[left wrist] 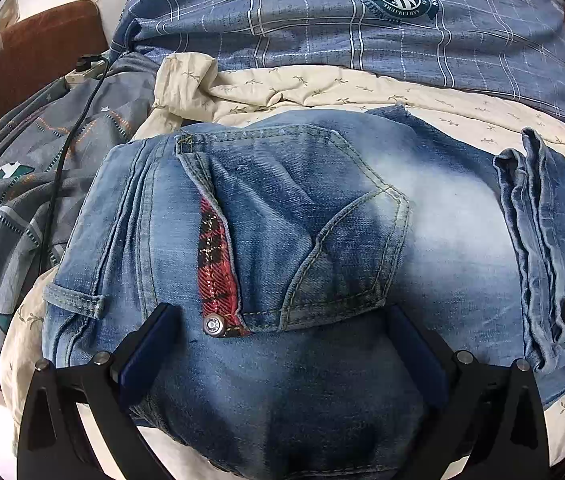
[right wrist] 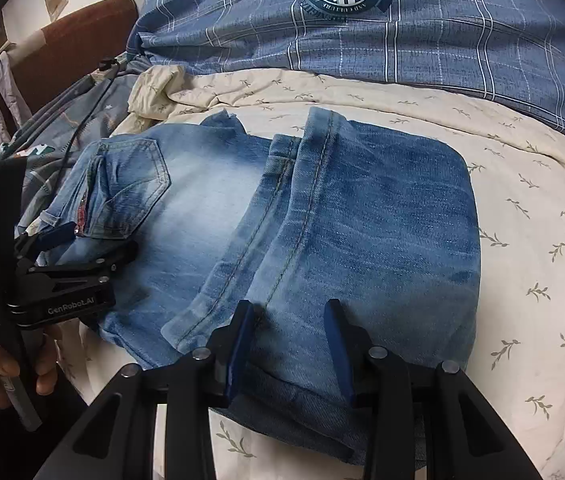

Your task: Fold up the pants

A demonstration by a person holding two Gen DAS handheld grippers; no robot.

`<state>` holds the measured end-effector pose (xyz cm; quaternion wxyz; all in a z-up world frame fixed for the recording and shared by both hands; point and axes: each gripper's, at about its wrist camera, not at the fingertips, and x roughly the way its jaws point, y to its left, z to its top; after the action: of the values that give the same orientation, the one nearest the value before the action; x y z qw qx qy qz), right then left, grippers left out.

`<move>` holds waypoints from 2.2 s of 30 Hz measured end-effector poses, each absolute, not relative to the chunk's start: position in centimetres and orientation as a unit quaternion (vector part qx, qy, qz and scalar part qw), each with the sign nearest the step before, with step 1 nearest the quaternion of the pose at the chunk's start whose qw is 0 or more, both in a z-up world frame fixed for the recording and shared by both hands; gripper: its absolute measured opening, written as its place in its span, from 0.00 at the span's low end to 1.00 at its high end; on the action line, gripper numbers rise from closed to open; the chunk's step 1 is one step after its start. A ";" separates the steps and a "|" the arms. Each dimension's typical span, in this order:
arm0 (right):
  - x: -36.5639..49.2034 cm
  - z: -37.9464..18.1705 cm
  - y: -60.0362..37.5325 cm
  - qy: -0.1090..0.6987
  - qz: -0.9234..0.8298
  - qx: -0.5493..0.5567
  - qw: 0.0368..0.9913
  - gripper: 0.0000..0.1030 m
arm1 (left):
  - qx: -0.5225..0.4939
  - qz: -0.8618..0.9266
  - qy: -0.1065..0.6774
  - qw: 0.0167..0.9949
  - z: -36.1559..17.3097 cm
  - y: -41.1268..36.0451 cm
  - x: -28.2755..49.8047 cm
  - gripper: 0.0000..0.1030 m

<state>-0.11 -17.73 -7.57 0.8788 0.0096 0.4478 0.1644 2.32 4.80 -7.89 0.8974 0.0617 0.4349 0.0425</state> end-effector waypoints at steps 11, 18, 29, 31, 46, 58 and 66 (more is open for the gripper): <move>-0.2 -7.6 -17.9 0.446 0.167 0.014 0.879 0.39 | 0.073 0.045 0.435 0.897 -7.9 4.4 2.1 1.00; -0.2 -7.6 -17.9 0.446 0.167 0.013 0.879 0.40 | 0.068 0.037 0.438 0.896 -7.1 4.9 2.1 1.00; -0.1 -7.6 -18.0 0.448 0.172 0.015 0.877 0.40 | 0.046 0.090 0.397 0.912 -4.9 7.7 0.1 1.00; -0.1 -7.7 -18.0 0.448 0.173 0.015 0.877 0.40 | 0.034 0.096 0.423 0.900 -5.8 8.3 0.5 1.00; -0.1 -7.6 -18.1 0.449 0.175 0.017 0.876 0.40 | 0.031 0.093 0.454 0.885 -7.8 8.3 1.4 1.00; -0.2 -7.7 -18.4 0.447 0.181 0.024 0.876 0.40 | 0.022 0.087 0.453 0.887 -7.9 8.6 1.4 1.00; -0.3 -7.8 -18.5 0.442 0.184 0.025 0.877 0.40 | 0.018 0.084 0.455 0.886 -7.9 8.7 1.5 1.00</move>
<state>-0.33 -18.49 -7.75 0.8774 0.0252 0.4423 0.1842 1.54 8.72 -7.94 0.8861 0.0183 0.4554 0.0837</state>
